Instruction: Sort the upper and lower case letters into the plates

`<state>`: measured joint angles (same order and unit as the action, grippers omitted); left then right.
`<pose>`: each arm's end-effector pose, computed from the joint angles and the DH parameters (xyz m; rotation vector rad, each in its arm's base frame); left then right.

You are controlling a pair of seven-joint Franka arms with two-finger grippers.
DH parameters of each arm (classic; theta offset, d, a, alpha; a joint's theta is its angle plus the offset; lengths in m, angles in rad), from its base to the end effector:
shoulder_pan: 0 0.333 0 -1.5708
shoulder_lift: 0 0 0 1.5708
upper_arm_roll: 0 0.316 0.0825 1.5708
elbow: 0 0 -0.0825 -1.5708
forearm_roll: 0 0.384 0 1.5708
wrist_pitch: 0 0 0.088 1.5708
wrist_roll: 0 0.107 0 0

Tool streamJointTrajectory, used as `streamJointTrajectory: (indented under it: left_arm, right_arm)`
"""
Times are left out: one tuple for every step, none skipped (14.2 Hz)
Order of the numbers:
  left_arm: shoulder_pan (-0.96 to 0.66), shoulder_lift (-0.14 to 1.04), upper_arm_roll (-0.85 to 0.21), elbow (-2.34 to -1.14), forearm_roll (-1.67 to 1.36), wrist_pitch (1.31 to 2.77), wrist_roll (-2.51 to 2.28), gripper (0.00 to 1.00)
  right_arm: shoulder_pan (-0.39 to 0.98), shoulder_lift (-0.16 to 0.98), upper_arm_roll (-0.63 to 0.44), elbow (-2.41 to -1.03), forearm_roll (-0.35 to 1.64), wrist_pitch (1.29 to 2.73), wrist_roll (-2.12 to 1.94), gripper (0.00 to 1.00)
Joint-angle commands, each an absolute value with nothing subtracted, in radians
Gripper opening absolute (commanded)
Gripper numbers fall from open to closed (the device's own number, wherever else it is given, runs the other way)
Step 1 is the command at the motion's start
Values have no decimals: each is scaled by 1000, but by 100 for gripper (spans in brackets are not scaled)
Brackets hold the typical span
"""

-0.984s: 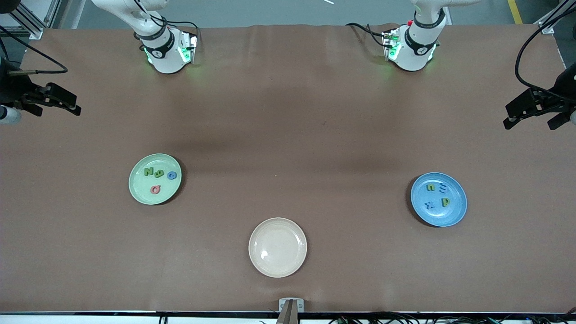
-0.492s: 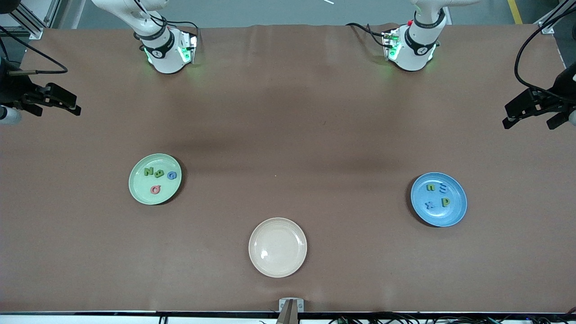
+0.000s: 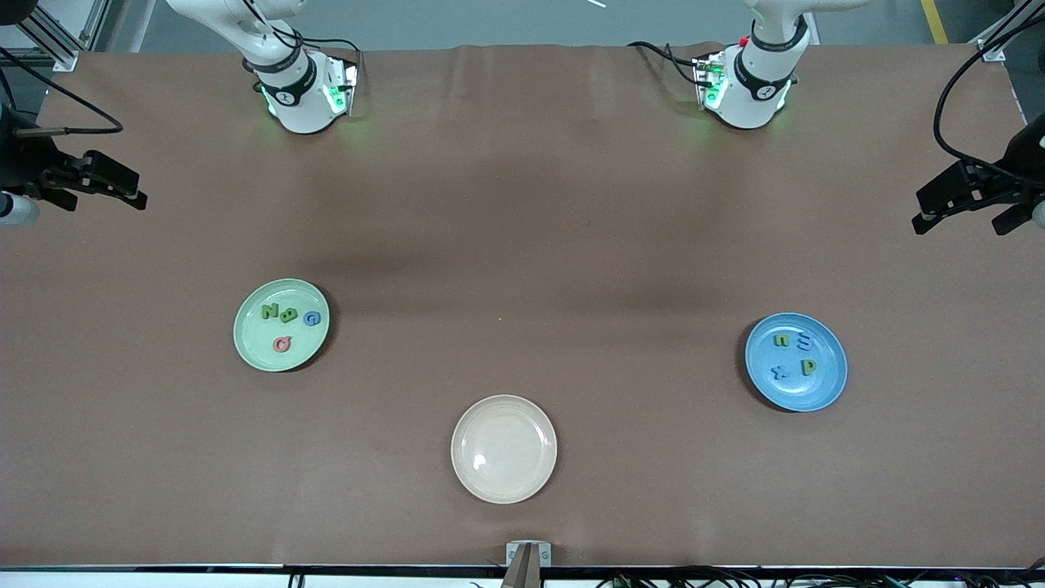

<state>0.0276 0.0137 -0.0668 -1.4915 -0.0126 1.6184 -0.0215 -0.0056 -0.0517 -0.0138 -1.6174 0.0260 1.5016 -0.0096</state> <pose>0.5636 -0.0231 0.6590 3.1196 -0.0277 0.1761 0.5306 -0.0076 0.6249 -3.1124 0.0137 0.0992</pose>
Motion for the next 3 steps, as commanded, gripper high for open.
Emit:
streamJointTrajectory:
  left_arm:
    - [28, 15, -67, -1483, 3, 1605, -28, 100]
    - [28, 15, -67, -1483, 2, 1605, -28, 100]
    - [28, 15, -67, -1485, -3, 1605, -26, 100]
  right_arm:
    - [-9, -87, -11, -1655, 18, 1509, 0, 100]
    - [-9, -87, -11, -1655, 18, 1509, 2, 100]
    - [-9, -87, -11, -1655, 18, 1509, 2, 100]
